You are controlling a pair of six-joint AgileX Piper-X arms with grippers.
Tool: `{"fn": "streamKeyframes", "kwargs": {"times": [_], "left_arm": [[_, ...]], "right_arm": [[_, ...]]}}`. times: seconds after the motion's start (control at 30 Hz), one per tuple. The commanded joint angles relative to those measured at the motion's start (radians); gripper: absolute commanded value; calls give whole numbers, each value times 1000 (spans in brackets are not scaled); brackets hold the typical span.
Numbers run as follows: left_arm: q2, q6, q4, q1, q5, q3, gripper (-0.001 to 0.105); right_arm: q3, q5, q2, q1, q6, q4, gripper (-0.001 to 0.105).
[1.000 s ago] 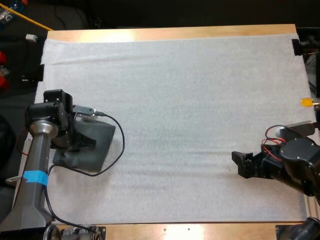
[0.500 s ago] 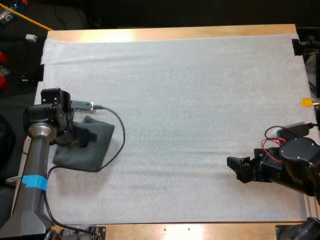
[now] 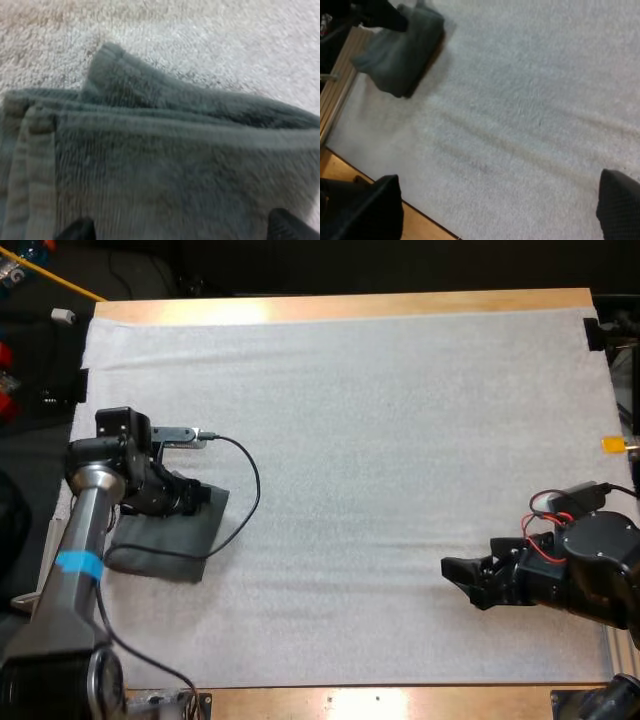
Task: Pick towel from pile, fold and stack
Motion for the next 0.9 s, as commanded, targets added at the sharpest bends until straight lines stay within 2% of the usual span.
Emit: {"fn": "streamKeyframes", "kwargs": {"times": [0.0,0.27,0.43,0.7,0.87], "left_arm": [[17,-10,-21,2,7,-6,66],[164,-10,-52,2,7,-6,66],[194,-10,-52,2,7,-6,66],[94,-10,-43,2,7,-12,66],[-52,-6,52,2,-2,-12,66]], "right_arm": [[-3,-17,-1,2,-9,-12,77],[-3,-17,-1,2,-6,-12,77],[-3,-17,-1,2,-5,-12,77],[-3,-17,-1,2,-5,-12,77],[-3,-38,-1,2,-5,-12,77]]}}
